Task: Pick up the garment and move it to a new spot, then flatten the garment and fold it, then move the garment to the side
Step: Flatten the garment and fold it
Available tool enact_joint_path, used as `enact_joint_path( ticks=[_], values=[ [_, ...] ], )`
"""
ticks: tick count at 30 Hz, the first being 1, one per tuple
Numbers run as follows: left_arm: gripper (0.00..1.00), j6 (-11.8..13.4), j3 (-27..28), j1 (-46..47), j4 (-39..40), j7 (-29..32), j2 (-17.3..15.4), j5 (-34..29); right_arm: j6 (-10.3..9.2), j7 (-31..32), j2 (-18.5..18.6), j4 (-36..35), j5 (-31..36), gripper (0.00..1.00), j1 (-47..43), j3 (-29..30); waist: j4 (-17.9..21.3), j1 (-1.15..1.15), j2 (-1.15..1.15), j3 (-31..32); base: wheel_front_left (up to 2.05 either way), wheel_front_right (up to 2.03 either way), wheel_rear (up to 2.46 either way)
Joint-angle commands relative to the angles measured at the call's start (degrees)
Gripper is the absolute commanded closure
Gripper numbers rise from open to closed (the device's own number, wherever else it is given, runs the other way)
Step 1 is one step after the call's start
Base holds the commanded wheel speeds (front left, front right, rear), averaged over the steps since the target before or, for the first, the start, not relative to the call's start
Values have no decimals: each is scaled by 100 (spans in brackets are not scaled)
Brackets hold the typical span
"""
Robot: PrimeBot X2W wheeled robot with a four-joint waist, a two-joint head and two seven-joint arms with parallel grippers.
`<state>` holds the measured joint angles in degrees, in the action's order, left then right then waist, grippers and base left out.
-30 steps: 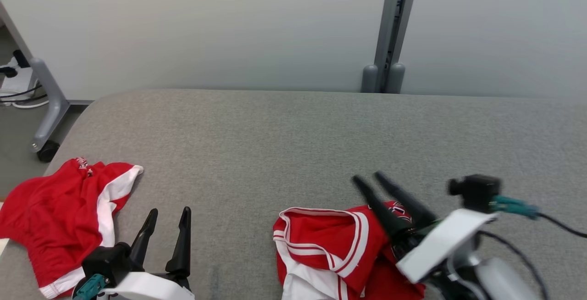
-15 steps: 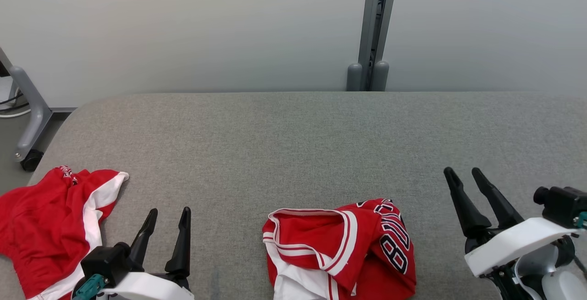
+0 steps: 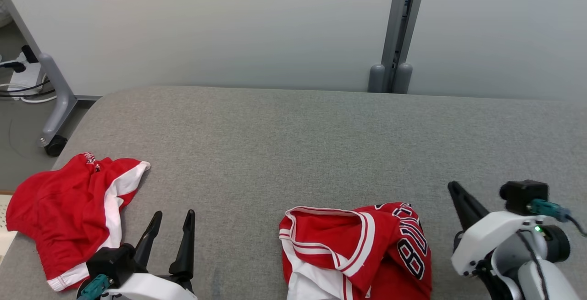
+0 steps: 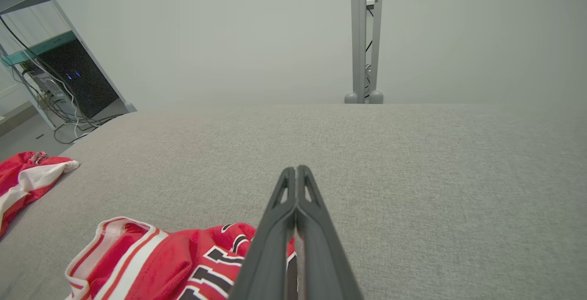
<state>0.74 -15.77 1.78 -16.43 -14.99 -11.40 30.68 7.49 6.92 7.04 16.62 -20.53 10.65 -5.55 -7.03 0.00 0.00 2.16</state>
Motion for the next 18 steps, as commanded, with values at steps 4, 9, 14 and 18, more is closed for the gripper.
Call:
enact_joint_path(
  ticks=[4,9,14,18],
  values=[
    [0,-18,7,80,-19,-24,19,-10,1,246,-89,354,183,100,116,-144,-103,0,0,0,0,0,0],
    [0,-31,31,84,-46,-24,28,-18,1,431,-211,757,87,100,130,-582,-278,0,0,-29,0,0,0],
    [0,-63,48,93,-88,-25,3,-7,1,524,-282,931,-44,100,18,-1033,-436,0,0,-53,0,0,0],
    [0,-83,44,108,-117,-25,4,-6,1,620,-313,1010,-246,100,-104,-1568,-550,0,0,-67,0,0,0]
  ],
)
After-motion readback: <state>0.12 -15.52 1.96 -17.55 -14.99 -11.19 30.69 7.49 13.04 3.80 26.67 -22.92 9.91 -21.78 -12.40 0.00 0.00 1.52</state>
